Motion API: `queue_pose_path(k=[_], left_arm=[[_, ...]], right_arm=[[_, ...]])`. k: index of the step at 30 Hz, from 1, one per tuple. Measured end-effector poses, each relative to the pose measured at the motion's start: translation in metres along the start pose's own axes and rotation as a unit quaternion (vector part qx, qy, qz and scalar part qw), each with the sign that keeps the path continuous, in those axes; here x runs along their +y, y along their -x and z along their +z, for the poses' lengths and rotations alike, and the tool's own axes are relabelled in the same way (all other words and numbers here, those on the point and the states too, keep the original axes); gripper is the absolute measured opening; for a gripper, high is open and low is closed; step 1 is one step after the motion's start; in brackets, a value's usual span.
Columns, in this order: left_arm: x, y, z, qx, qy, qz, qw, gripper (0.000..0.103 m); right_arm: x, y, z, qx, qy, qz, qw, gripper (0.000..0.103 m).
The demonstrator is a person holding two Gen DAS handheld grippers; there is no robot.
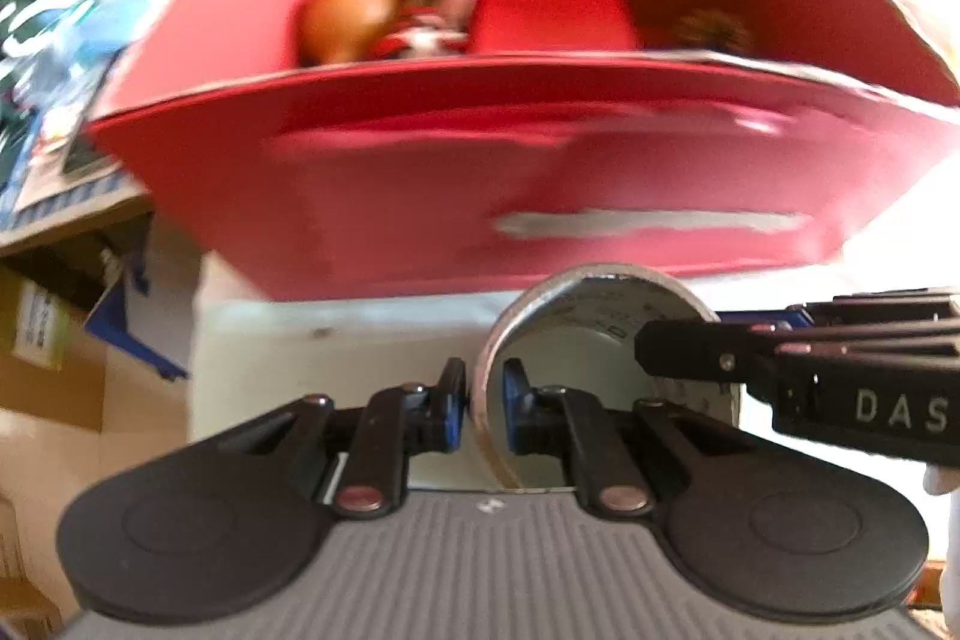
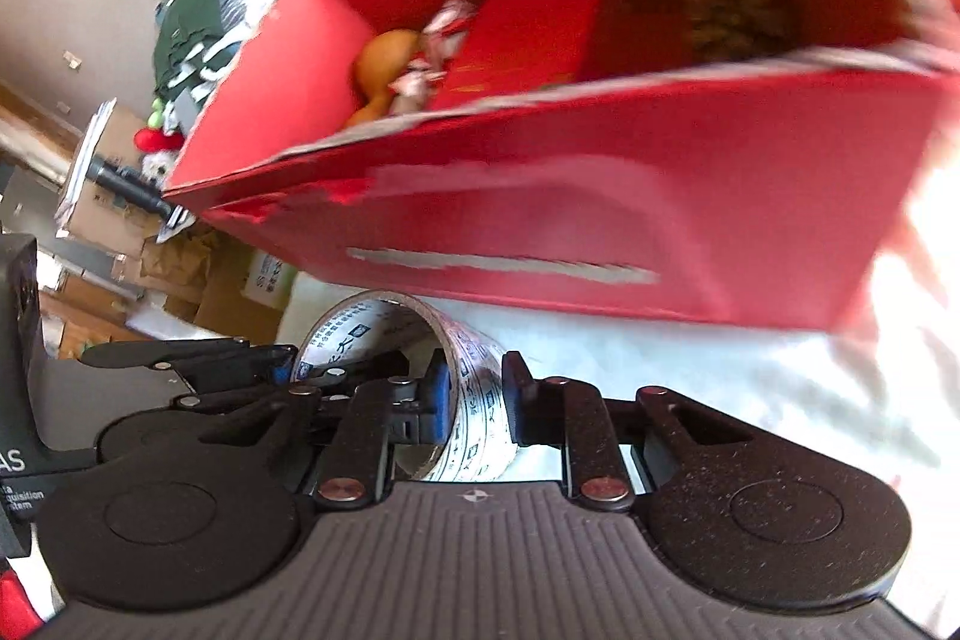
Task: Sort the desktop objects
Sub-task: 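Lift the tape roll with the right gripper over the red box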
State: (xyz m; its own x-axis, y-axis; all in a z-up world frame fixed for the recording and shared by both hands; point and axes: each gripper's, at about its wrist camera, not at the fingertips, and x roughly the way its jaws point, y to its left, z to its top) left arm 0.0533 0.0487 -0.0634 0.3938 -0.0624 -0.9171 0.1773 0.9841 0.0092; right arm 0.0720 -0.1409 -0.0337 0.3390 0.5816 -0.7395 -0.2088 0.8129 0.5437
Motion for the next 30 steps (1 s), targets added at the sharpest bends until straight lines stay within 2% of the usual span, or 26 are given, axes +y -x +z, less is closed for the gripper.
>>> queue_pose_path(k=[8, 18, 24, 30], left_arm=[[-0.085, 0.003, -0.007, -0.006, -0.098, -0.021, 0.9949, 0.009], [-0.173, 0.014, -0.013, -0.023, -0.198, -0.057, 0.9782, 0.009], [-0.205, 0.039, 0.0, -0.067, -0.229, -0.072, 0.9685, 0.01], [-0.208, 0.071, 0.024, -0.13, -0.23, -0.074, 0.9616, 0.011]], right_arm=[[-0.052, 0.052, -0.021, -0.034, -0.054, -0.039, 0.997, 0.018], [-0.108, 0.117, -0.05, -0.09, -0.11, -0.082, 0.986, 0.018], [-0.115, 0.156, -0.046, -0.146, -0.111, -0.097, 0.978, 0.019], [-0.092, 0.182, -0.008, -0.207, -0.053, -0.109, 0.971, 0.019]])
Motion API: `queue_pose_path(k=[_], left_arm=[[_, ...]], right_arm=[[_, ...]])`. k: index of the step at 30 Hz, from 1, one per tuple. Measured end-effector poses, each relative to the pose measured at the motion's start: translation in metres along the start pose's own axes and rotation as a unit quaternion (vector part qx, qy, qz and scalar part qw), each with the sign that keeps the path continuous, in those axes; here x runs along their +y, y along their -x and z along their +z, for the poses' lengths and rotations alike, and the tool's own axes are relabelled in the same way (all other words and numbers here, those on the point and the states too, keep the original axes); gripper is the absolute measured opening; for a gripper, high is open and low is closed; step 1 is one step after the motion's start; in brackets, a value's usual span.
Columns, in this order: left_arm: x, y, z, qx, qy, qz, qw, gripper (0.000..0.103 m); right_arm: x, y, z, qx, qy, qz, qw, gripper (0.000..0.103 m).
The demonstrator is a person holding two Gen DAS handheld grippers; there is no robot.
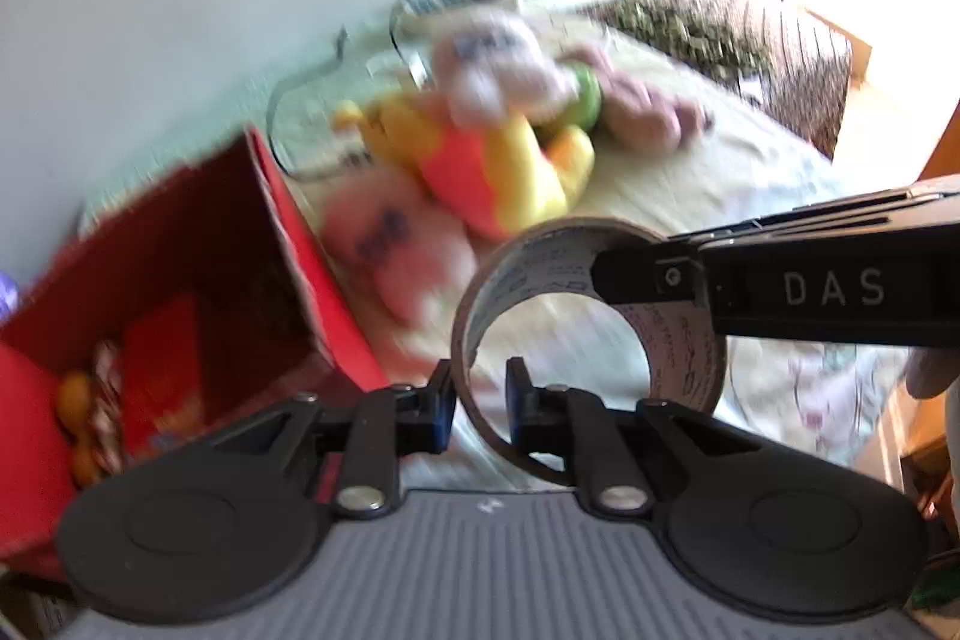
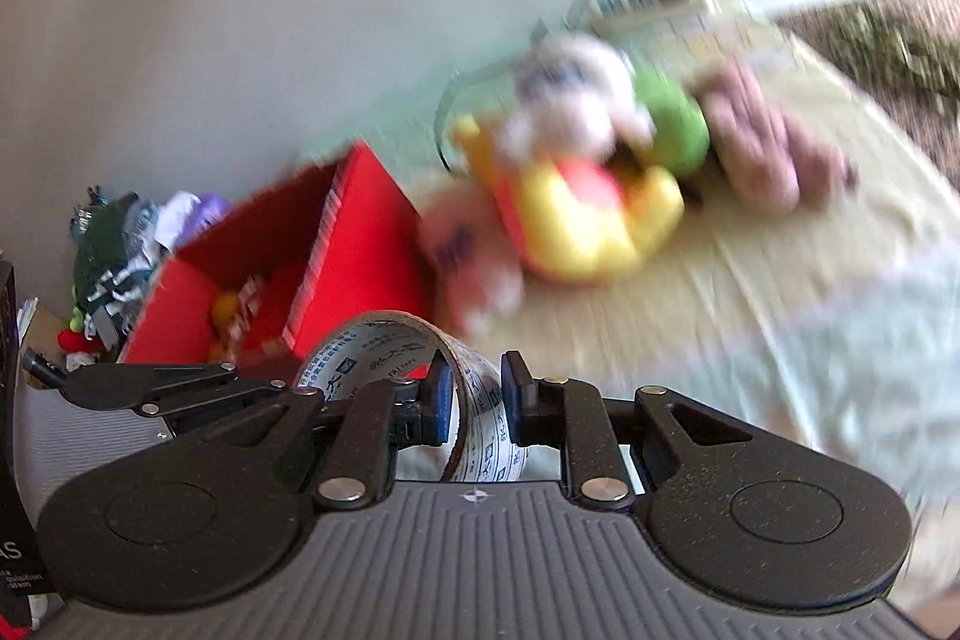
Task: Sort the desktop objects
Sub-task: 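Lift the tape roll with the right gripper over the red box, then lower the tape roll into the red box beside the pine cone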
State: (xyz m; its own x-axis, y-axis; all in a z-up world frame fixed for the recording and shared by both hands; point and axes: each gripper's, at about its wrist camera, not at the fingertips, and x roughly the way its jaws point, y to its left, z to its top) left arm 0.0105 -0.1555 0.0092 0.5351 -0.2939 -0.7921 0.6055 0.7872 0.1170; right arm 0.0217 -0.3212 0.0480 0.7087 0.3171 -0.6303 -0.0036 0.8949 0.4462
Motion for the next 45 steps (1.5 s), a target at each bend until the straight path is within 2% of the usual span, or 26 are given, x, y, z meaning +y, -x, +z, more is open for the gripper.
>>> queue_pose_path(k=[5, 11, 17, 21, 24, 30, 37, 38, 42, 45], left_arm=[[0.036, 0.015, 0.021, -0.037, 0.028, -0.003, 0.9989, 0.012], [0.094, 0.028, 0.023, -0.057, 0.058, -0.002, 0.9967, 0.013], [0.143, 0.006, 0.013, -0.023, 0.099, -0.034, 0.9943, 0.013], [0.167, -0.014, 0.005, -0.003, 0.132, -0.089, 0.9872, 0.013], [0.178, -0.023, 0.0, 0.001, 0.141, -0.09, 0.986, 0.013], [0.196, -0.034, -0.014, 0.025, 0.15, -0.1, 0.9832, 0.014], [0.196, -0.051, -0.022, 0.055, 0.119, -0.099, 0.9865, 0.014], [0.197, -0.052, -0.023, 0.057, 0.116, -0.1, 0.9865, 0.015], [0.204, -0.058, -0.026, 0.066, 0.114, -0.099, 0.9864, 0.031], [0.209, -0.062, -0.027, 0.071, 0.111, -0.098, 0.9864, 0.033]], right_arm=[[0.029, -0.005, 0.034, -0.027, 0.051, 0.018, 0.998, 0.019], [0.07, -0.034, 0.068, -0.016, 0.109, 0.044, 0.993, 0.019], [0.106, -0.076, 0.081, 0.038, 0.167, 0.035, 0.985, 0.019], [0.125, -0.099, 0.085, 0.071, 0.206, 0.023, 0.976, 0.019], [0.137, -0.112, 0.087, 0.085, 0.227, 0.019, 0.97, 0.019], [0.16, -0.137, 0.081, 0.124, 0.289, -0.01, 0.949, 0.015], [0.169, -0.168, 0.073, 0.188, 0.325, -0.033, 0.926, 0.012], [0.17, -0.171, 0.071, 0.196, 0.334, -0.039, 0.921, 0.012], [0.17, -0.182, 0.068, 0.23, 0.354, -0.058, 0.905, 0.012], [0.168, -0.191, 0.065, 0.254, 0.36, -0.061, 0.895, 0.012]])
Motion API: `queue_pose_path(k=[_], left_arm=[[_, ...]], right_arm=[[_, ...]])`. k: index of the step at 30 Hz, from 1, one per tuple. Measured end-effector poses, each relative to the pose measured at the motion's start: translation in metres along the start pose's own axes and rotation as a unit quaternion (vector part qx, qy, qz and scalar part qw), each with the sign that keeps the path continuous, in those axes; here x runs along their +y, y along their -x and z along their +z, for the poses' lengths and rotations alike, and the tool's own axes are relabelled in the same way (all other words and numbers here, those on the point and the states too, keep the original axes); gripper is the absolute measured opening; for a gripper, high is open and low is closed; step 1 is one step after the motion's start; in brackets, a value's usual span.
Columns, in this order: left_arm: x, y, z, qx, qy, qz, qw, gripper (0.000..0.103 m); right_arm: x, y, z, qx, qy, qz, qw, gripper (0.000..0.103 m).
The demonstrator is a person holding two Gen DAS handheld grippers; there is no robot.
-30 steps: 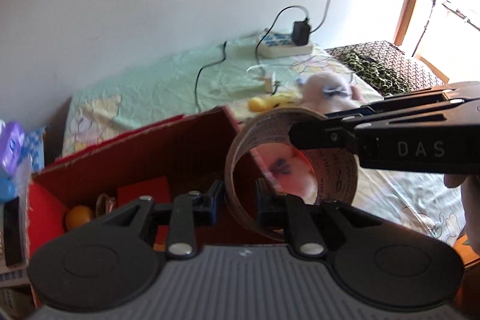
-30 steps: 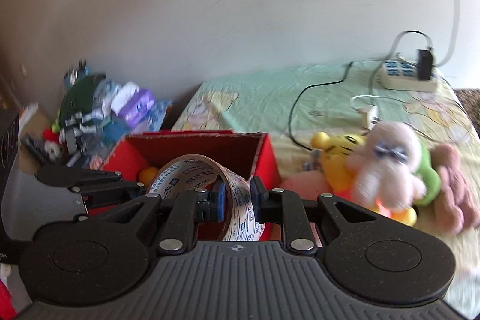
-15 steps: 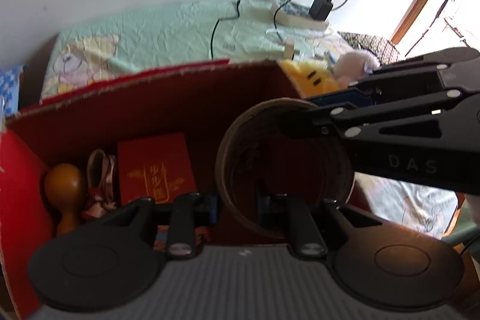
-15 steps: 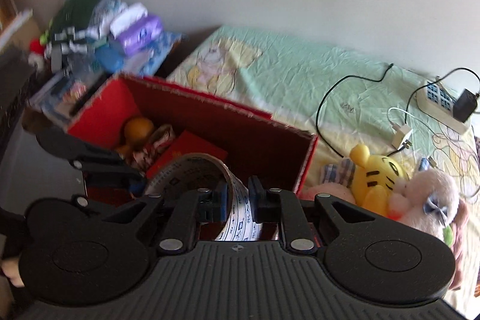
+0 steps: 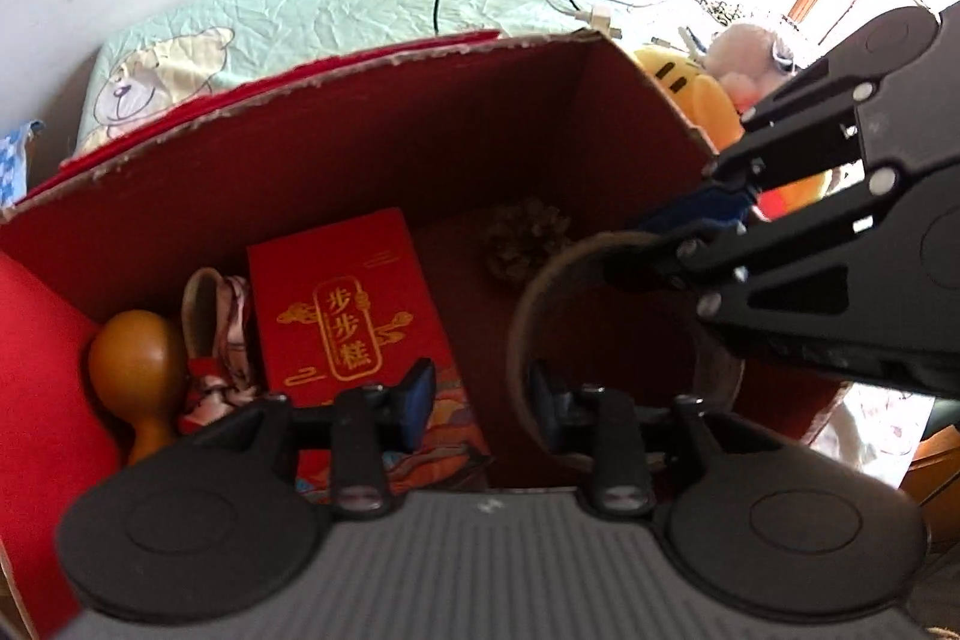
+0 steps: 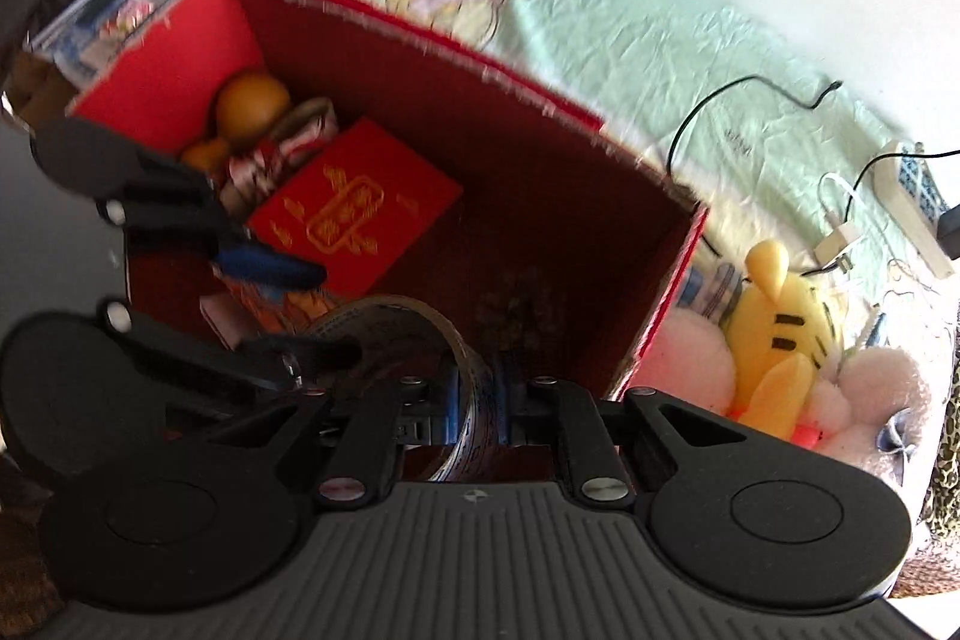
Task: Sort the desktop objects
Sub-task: 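Lower the tape roll into the red box beside the pine cone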
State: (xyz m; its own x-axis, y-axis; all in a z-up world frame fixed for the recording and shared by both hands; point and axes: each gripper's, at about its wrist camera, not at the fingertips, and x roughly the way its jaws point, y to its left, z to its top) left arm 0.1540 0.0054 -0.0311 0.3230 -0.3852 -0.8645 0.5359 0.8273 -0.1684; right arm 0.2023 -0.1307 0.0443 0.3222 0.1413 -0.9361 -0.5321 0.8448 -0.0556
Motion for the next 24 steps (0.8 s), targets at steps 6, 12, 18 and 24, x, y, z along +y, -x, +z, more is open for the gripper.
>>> queue_pose_path(k=[6, 12, 18, 24], left_arm=[[0.008, -0.003, 0.002, -0.002, 0.003, 0.011, 0.9999, 0.037], [0.011, -0.003, 0.004, -0.01, 0.019, 0.024, 0.9995, 0.039], [0.014, -0.006, 0.008, -0.016, 0.028, 0.055, 0.998, 0.041], [0.019, -0.009, 0.011, -0.014, 0.039, 0.062, 0.9972, 0.049]], right_arm=[[0.002, -0.014, 0.001, 0.02, 0.008, 0.013, 1.0, 0.013], [0.002, -0.016, 0.005, 0.014, 0.022, 0.002, 1.0, 0.017], [-0.005, -0.011, 0.007, 0.002, 0.003, 0.013, 1.0, 0.019], [-0.014, -0.006, 0.004, -0.015, -0.026, 0.013, 0.999, 0.018]])
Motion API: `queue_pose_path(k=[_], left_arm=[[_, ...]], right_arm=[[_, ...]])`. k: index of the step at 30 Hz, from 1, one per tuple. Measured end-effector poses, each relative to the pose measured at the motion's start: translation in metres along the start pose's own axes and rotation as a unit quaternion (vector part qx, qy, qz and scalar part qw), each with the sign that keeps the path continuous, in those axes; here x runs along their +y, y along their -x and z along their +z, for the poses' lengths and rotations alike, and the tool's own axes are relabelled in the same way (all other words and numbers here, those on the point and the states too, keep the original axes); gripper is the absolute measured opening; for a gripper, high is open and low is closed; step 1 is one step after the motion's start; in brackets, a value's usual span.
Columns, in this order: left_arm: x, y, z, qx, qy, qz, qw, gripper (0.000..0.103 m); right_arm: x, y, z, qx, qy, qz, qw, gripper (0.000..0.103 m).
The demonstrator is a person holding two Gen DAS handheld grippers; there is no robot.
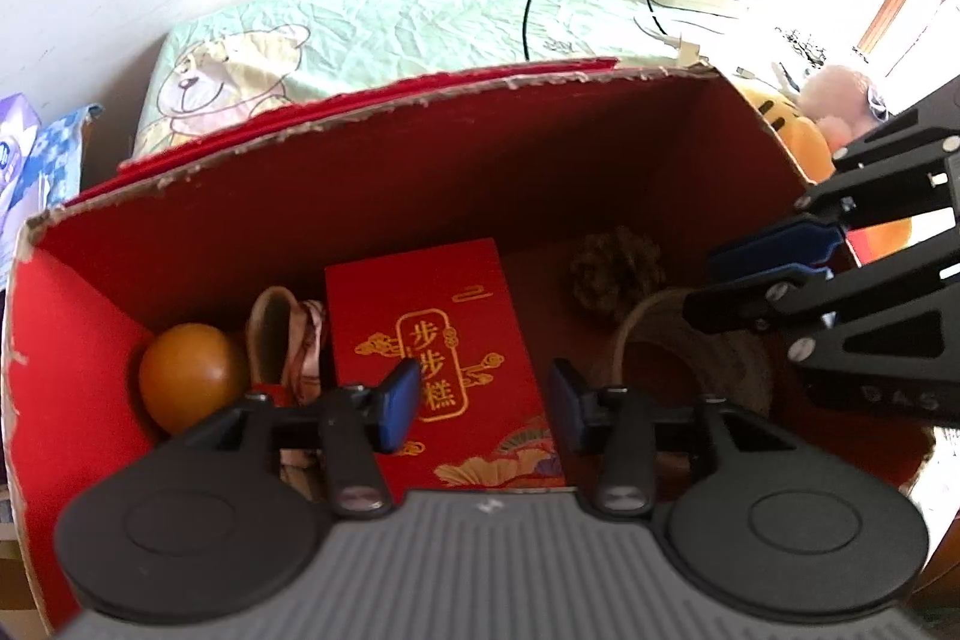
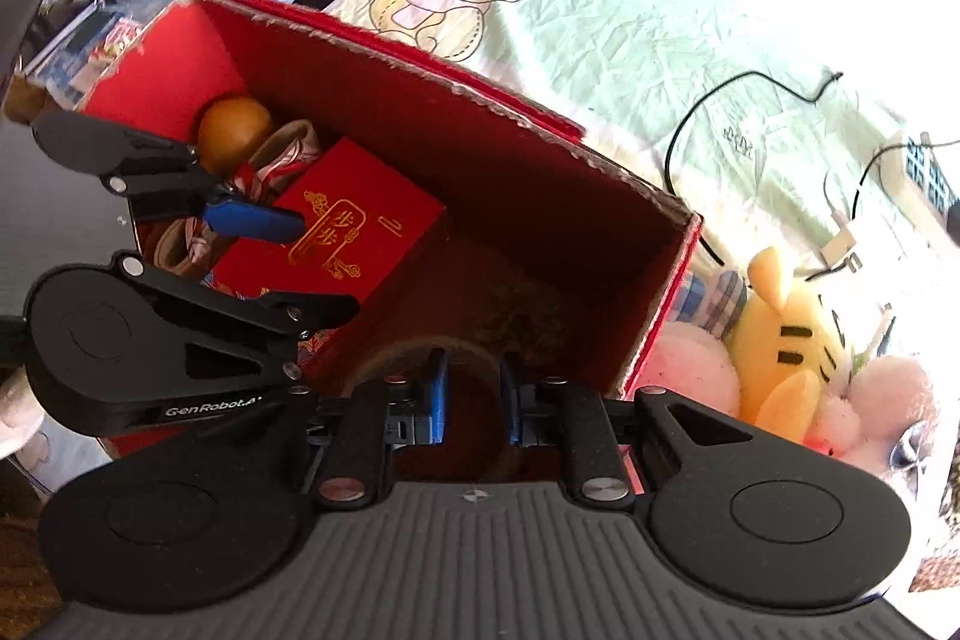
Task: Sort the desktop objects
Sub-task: 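Lower the tape roll into the red box beside the pine cone, then open the right gripper to release the tape roll in the box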
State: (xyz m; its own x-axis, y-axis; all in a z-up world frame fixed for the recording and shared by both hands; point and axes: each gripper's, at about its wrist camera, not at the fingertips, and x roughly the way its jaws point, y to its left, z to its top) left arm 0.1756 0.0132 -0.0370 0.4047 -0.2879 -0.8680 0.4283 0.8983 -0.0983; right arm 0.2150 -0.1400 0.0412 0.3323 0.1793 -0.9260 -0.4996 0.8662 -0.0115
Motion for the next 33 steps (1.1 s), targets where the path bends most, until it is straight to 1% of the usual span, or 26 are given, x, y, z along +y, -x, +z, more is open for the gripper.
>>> queue_pose_path(k=[4, 9, 12, 16, 27, 29, 31, 33], left_arm=[[-0.001, 0.001, 0.0, -0.006, -0.003, 0.005, 1.0, 0.055], [-0.002, 0.0, 0.001, -0.009, -0.002, 0.018, 0.9998, 0.058], [-0.003, 0.0, 0.001, -0.012, 0.0, 0.029, 0.9995, 0.058], [-0.003, 0.0, 0.001, -0.016, 0.003, 0.04, 0.9991, 0.063], [-0.004, 0.001, 0.0, -0.021, 0.014, 0.07, 0.9972, 0.063], [-0.003, 0.0, 0.001, -0.02, 0.016, 0.074, 0.997, 0.063], [-0.003, 0.0, 0.001, -0.019, 0.019, 0.077, 0.9967, 0.063], [-0.002, -0.001, 0.001, -0.018, 0.023, 0.083, 0.9962, 0.064]], right_arm=[[0.0, 0.002, -0.001, -0.009, 0.001, -0.002, 1.0, 0.018], [-0.003, 0.008, -0.002, -0.034, -0.019, -0.009, 0.999, 0.018], [-0.003, 0.005, -0.004, -0.041, -0.028, -0.016, 0.999, 0.018], [-0.002, 0.007, -0.011, -0.056, -0.032, -0.021, 0.998, 0.019], [0.001, 0.008, -0.02, -0.098, -0.056, -0.036, 0.993, 0.02], [0.003, 0.008, -0.021, -0.101, -0.055, -0.043, 0.992, 0.021], [0.005, 0.009, -0.022, -0.106, -0.057, -0.045, 0.992, 0.025], [0.007, 0.008, -0.023, -0.11, -0.057, -0.05, 0.991, 0.026]])
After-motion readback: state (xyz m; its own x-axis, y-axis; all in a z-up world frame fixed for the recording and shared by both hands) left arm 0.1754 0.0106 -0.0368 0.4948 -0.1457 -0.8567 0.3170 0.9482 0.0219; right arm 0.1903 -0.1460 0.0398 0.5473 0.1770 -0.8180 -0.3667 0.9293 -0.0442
